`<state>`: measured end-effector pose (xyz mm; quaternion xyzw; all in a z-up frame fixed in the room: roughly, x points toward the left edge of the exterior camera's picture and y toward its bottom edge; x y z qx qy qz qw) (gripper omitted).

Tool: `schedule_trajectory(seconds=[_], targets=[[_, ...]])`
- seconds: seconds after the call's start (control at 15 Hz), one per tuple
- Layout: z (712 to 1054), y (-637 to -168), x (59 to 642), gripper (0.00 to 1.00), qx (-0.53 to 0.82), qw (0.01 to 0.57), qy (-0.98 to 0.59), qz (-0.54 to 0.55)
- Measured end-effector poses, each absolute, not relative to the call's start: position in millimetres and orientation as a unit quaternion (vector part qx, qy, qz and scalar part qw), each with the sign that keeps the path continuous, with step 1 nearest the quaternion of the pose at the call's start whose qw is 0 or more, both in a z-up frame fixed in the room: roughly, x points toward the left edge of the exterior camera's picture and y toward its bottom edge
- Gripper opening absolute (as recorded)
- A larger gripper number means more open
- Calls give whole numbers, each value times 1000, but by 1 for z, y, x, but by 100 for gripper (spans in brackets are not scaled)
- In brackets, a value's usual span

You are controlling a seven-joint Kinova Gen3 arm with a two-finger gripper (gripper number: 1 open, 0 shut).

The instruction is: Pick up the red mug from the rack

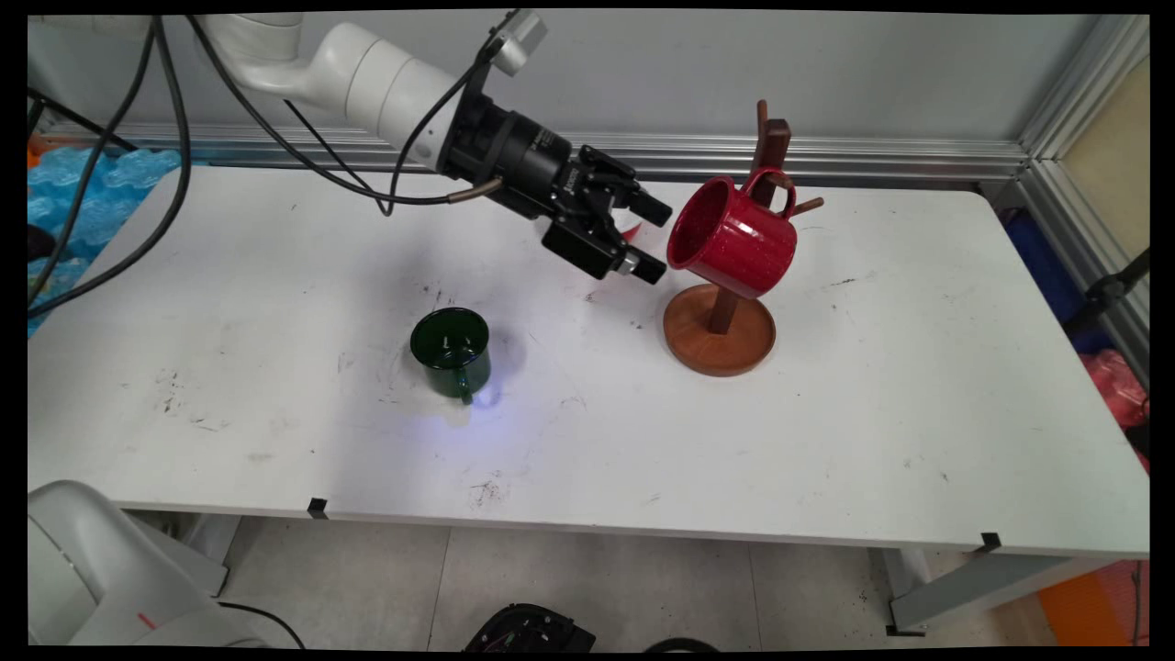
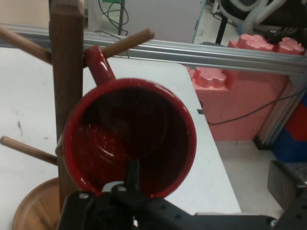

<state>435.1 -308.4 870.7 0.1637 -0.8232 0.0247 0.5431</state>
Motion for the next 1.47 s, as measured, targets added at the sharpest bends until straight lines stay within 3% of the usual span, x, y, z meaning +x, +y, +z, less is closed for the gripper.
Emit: schedule_trajectory(seconds=[1.47], targets=[[876, -324, 391, 100, 201, 543, -815, 32]])
